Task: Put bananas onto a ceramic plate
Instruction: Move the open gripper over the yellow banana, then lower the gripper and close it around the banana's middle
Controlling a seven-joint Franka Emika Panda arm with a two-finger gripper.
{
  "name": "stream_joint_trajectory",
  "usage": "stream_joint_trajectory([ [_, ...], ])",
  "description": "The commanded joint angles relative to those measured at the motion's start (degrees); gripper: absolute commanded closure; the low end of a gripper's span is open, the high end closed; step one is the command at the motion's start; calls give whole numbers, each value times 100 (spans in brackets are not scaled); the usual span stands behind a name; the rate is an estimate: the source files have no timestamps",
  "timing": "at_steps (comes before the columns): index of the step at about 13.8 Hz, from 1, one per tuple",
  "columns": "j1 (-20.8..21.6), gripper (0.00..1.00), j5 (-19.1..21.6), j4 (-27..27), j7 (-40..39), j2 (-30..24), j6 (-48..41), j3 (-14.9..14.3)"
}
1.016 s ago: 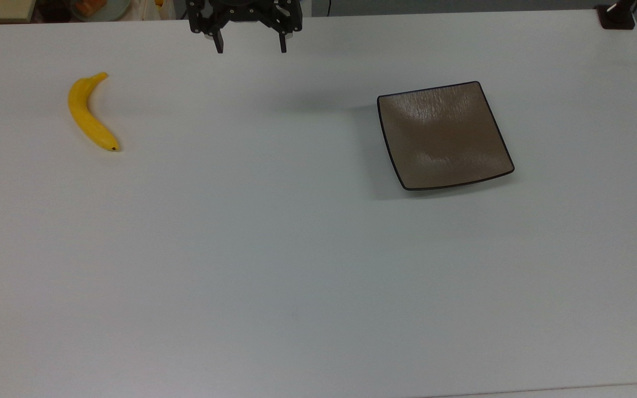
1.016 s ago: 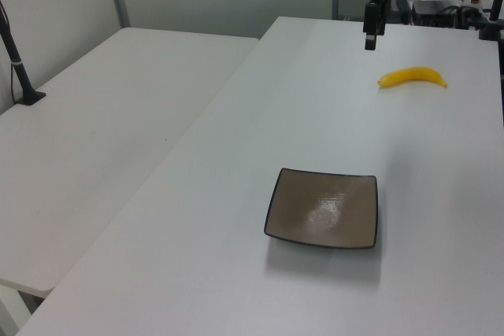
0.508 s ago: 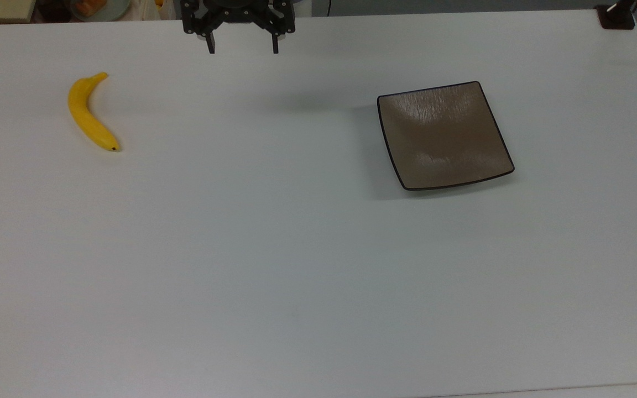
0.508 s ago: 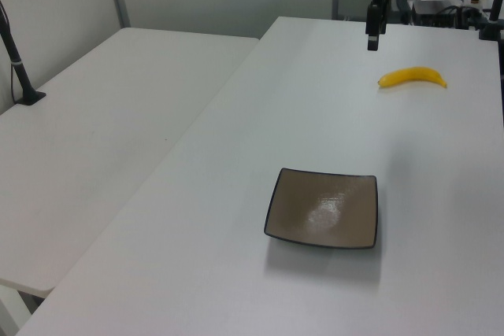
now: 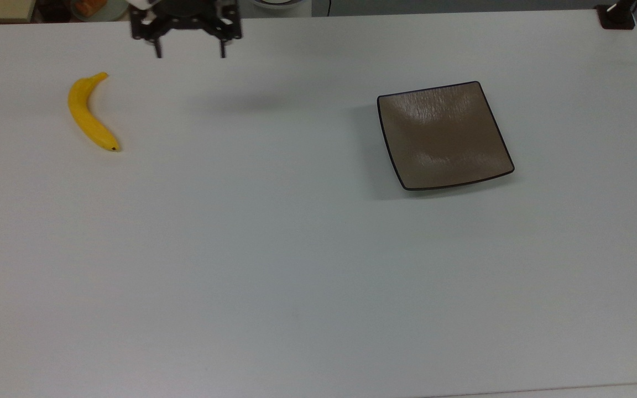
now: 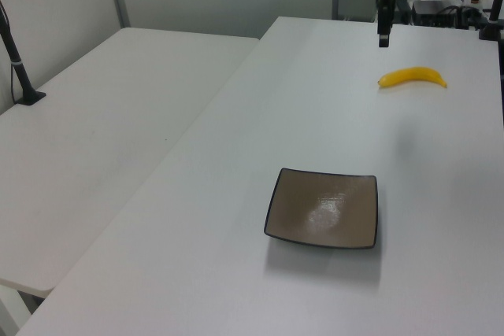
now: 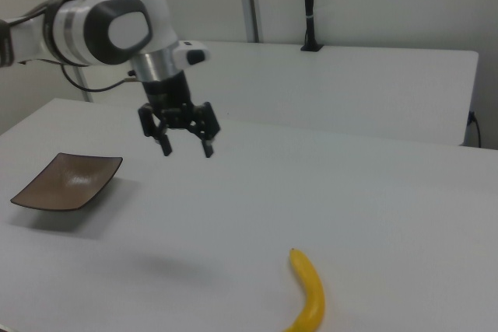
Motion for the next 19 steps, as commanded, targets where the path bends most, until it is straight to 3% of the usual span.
stream_joint_trajectory([
  [1,-4,0,-63,-307,-582,-55,619,-566],
  [4,-117,0,-63,-649,-1239,15,1093,-944],
  [8,-337,0,-63,-720,-1996,322,1586,-1341],
  [19,-1067,0,-63,-870,-3158,1473,2536,-1359],
])
